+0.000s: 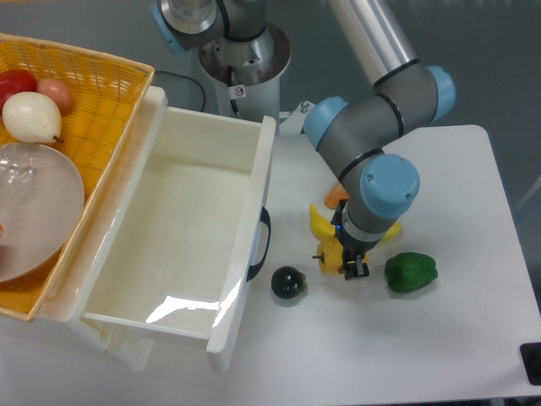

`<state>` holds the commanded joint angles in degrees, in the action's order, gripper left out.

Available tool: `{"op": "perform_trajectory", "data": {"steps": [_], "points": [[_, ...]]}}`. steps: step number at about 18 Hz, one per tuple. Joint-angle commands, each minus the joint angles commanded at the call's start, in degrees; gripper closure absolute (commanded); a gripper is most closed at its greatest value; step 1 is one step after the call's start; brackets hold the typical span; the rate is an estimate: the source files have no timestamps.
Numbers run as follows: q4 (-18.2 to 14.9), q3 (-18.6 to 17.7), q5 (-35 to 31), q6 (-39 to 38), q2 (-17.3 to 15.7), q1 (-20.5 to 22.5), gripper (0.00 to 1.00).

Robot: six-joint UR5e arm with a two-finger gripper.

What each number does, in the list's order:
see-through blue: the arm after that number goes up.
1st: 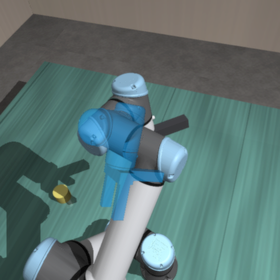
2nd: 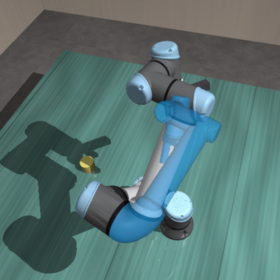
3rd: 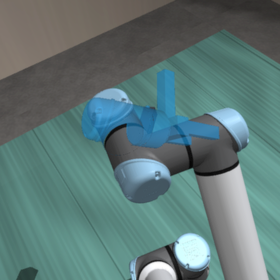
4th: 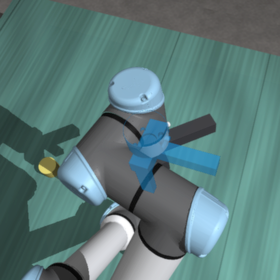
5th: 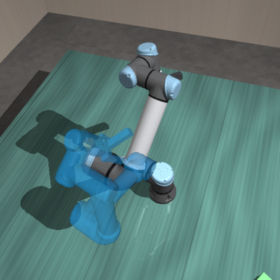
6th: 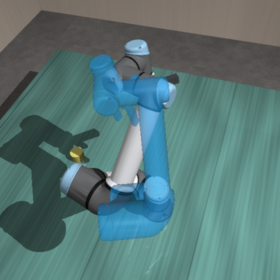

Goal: Pick up the yellow pepper
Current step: 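Lift the held yellow bell pepper up off the table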

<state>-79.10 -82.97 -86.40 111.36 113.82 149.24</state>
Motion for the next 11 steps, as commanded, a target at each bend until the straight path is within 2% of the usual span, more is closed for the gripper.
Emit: {"op": "perform_trajectory", "data": {"steps": [2, 5, 11], "points": [[-1.8, 0.1, 0.2, -0.4, -1.1, 0.8, 1.00], [-6.3, 1.4, 1.6, -1.0, -3.3, 1.5, 1.00], [-6.4, 1.0, -1.3, -1.0, -3.7, 1.1, 1.00]]}}
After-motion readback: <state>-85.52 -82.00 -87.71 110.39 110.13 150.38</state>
